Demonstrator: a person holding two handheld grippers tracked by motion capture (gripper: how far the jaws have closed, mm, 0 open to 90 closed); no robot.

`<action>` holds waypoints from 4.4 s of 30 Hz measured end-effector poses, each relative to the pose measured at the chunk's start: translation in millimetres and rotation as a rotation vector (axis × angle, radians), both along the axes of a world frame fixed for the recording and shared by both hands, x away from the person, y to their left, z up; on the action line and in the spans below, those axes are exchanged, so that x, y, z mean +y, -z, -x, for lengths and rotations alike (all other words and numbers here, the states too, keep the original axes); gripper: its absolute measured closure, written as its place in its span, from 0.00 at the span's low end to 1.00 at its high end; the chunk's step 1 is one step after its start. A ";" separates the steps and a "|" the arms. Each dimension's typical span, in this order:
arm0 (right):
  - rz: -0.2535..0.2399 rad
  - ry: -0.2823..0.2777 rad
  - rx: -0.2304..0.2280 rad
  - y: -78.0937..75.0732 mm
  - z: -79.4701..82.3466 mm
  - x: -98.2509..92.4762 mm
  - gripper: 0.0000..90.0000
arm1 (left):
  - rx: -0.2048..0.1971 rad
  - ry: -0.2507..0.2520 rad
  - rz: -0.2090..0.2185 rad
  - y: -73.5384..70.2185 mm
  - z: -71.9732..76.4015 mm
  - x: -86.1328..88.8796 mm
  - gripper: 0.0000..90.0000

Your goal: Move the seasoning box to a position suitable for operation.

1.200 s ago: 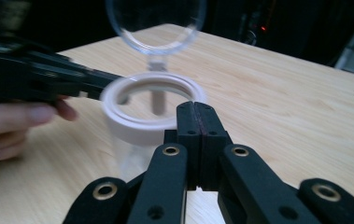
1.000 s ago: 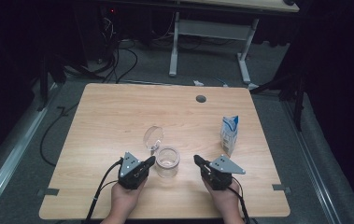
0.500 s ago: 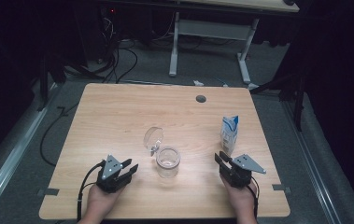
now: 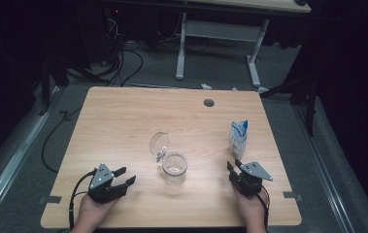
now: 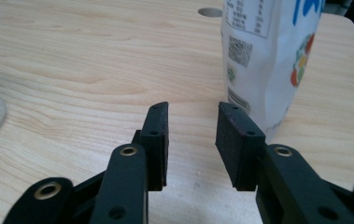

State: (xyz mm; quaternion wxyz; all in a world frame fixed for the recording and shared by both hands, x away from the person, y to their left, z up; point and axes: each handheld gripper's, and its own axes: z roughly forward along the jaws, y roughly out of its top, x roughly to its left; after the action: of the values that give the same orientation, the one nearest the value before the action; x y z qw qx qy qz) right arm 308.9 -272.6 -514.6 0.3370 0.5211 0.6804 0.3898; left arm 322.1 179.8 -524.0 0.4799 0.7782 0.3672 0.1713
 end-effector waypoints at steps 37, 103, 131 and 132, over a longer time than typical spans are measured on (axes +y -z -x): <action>0.024 0.093 -0.031 -36.8 -57.7 -16.1 0.53 | -0.042 -0.005 0.072 -4.1 5.0 2.3 0.53; 0.070 -0.223 0.206 -89.9 -12.1 -14.0 1.00 | -0.039 -0.001 0.117 0.1 6.7 6.6 0.52; 0.215 -0.331 0.443 -109.5 -21.1 4.8 1.00 | -0.046 0.022 0.114 -0.9 10.6 2.4 0.52; 0.215 -0.331 0.443 -109.5 -21.1 4.8 1.00 | -0.046 0.022 0.114 -0.9 10.6 2.4 0.52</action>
State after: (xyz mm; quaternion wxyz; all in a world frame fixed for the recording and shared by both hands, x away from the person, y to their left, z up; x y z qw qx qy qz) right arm 330.0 -267.8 -405.1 0.1654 0.4366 0.8505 0.2422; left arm 311.5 182.2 -523.1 0.5336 0.7495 0.3564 0.1627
